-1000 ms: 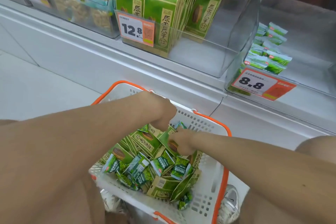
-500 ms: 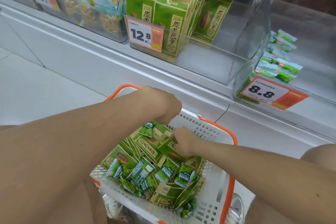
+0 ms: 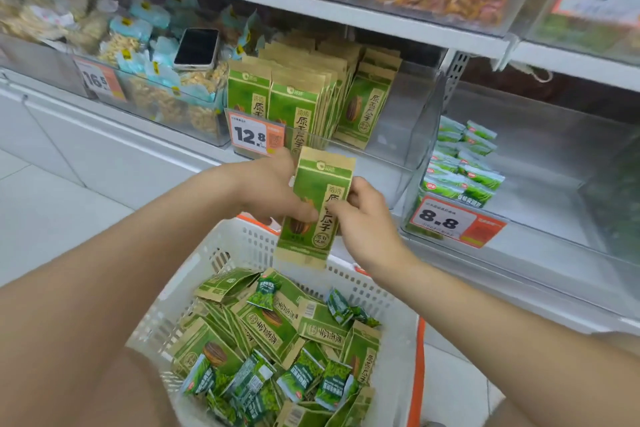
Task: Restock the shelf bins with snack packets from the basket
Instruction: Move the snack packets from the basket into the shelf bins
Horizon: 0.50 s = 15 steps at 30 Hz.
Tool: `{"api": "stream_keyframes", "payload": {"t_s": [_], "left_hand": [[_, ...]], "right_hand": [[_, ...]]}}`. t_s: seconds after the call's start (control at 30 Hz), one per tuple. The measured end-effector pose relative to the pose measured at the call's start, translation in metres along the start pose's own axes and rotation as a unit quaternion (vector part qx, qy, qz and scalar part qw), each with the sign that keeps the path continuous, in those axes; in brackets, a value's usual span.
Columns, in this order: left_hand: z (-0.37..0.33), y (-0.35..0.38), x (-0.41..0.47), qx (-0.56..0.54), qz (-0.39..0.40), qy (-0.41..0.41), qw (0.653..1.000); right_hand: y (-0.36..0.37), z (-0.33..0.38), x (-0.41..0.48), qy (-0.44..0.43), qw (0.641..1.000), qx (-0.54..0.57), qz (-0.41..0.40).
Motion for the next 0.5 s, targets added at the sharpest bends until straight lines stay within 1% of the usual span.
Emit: {"api": "stream_keyframes", "payload": {"t_s": [0.03,0.1,0.13,0.2,0.27,0.37,0.43,0.5], "left_hand": [[-0.005,0.002,-0.004,-0.066,0.034,0.025,0.997],[-0.017,0.007,-0.011,-0.137,0.078,0.081,0.984],[-0.023,0.01,-0.013,-0.164,0.091,0.109,0.976],[-0.034,0.014,-0.019,-0.201,0.104,0.147,0.963],[-0.042,0.02,-0.021,-0.208,0.113,0.163,0.958],[-0.048,0.022,-0.021,-0.23,0.084,0.177,0.953],[-0.051,0.022,-0.021,-0.234,0.048,0.198,0.951],[-0.055,0.025,-0.023,-0.219,0.046,0.219,0.95]], "right_hand": [[-0.006,0.006,-0.001,-0.009,0.999,0.032,-0.012],[-0.017,0.024,-0.005,-0.039,0.996,0.07,-0.027],[-0.023,0.031,-0.006,-0.057,0.995,0.068,-0.037],[-0.031,0.042,-0.007,-0.083,0.994,0.03,-0.061],[-0.038,0.047,-0.007,-0.076,0.994,0.012,-0.077],[-0.044,0.051,-0.004,-0.052,0.996,0.01,-0.077],[-0.049,0.057,-0.003,-0.062,0.994,0.011,-0.094],[-0.056,0.063,-0.002,-0.081,0.989,0.016,-0.125]]}}
Point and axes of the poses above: each hand's wrist, its own x-axis towards the middle knuckle, its own y-axis out of the palm, z = x × y, the point moved 5 cm from there along x, towards the middle knuckle, and after that the axes turned 4 degrees about z, right-handed, at the moved point
